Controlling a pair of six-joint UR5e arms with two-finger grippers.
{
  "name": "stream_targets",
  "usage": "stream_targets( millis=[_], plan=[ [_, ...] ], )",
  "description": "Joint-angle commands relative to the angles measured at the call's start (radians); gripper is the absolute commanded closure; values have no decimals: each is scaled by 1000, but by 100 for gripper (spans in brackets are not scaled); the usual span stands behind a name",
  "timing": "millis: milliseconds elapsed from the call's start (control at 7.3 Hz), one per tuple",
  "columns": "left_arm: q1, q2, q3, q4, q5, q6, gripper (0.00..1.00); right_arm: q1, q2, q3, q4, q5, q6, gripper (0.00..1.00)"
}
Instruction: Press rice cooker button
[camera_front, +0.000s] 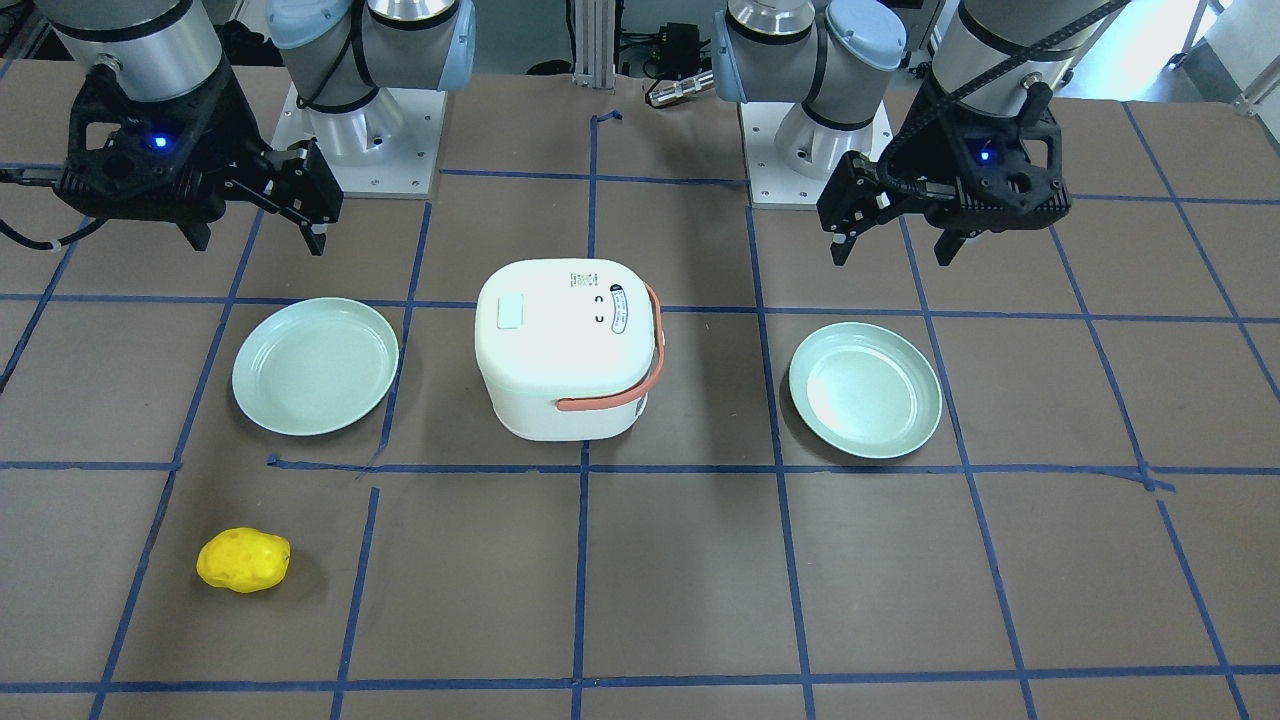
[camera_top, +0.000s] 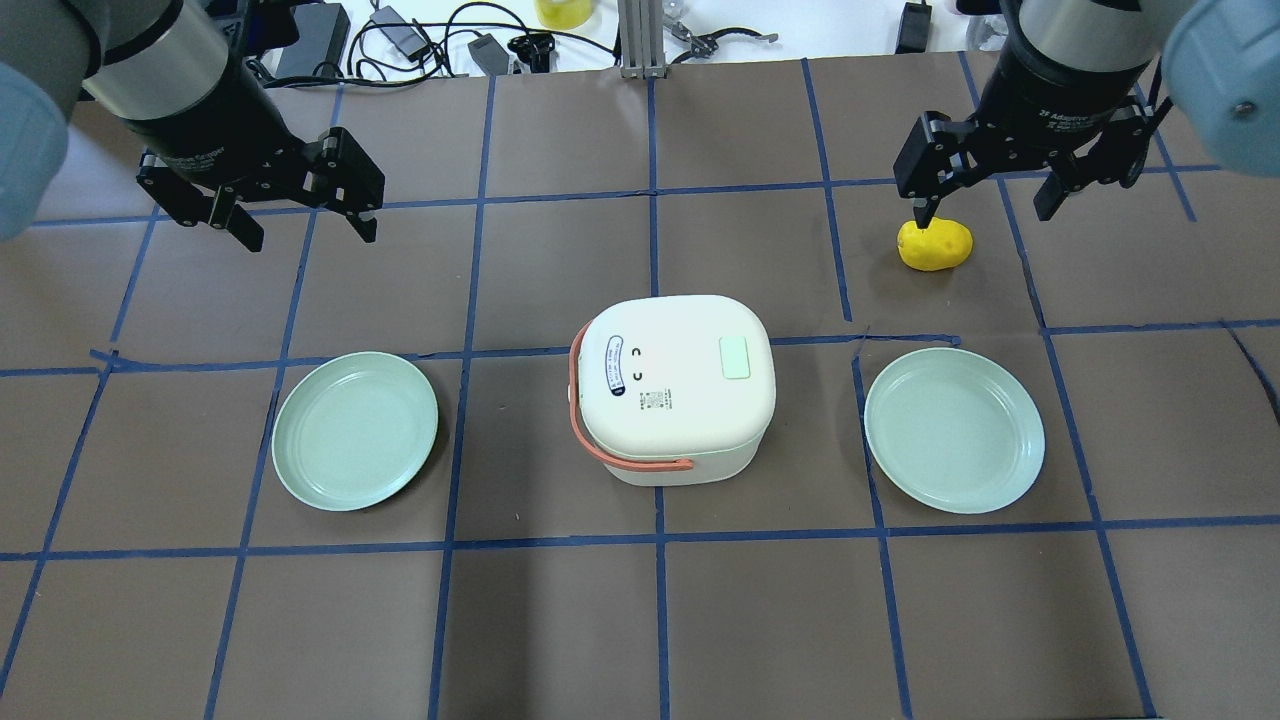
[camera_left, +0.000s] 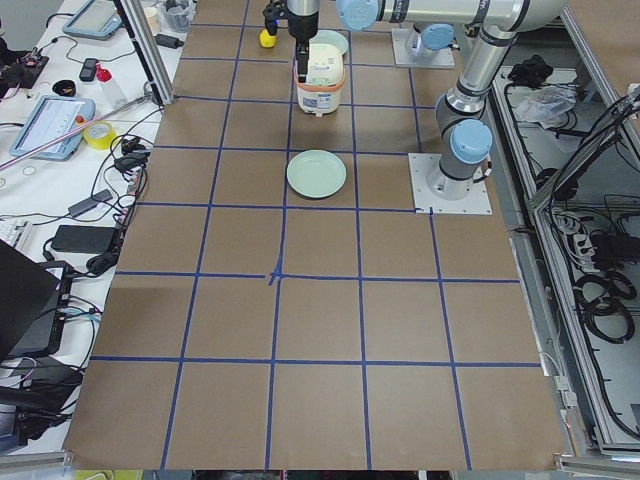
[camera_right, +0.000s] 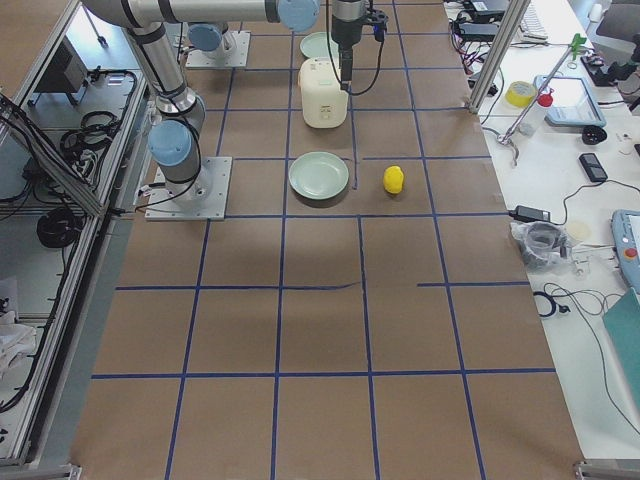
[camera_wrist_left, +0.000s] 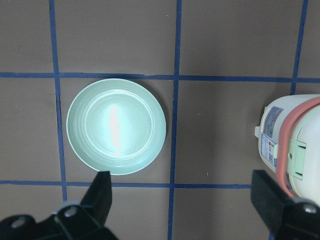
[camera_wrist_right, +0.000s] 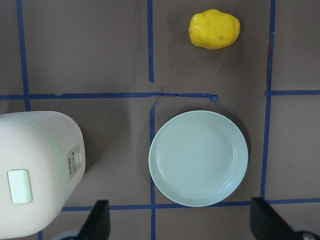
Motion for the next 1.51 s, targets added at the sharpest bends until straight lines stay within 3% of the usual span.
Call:
stream_targets(
  millis=[0, 137, 274, 411, 548, 822, 1370],
  plan=[
    [0, 0, 0, 0, 0, -1, 0, 0, 1, 2, 6, -1, 2, 0],
    [0, 0, 0, 0, 0, 0, 0, 2, 1, 4, 6, 6, 3, 0],
    [0, 0, 0, 0, 0, -1, 0, 5, 0, 8, 7, 20, 7, 32],
    [0, 0, 0, 0, 0, 0, 0, 7, -3, 8, 15, 52, 13, 72],
    [0, 0, 0, 0, 0, -1, 0, 8, -2, 8, 30, 113, 24, 99],
    [0, 0, 0, 0, 0, 0, 0, 25, 0, 13, 76, 195, 87, 100],
    [0, 0, 0, 0, 0, -1, 0, 171, 50, 71, -8, 200, 251, 100]
  ],
)
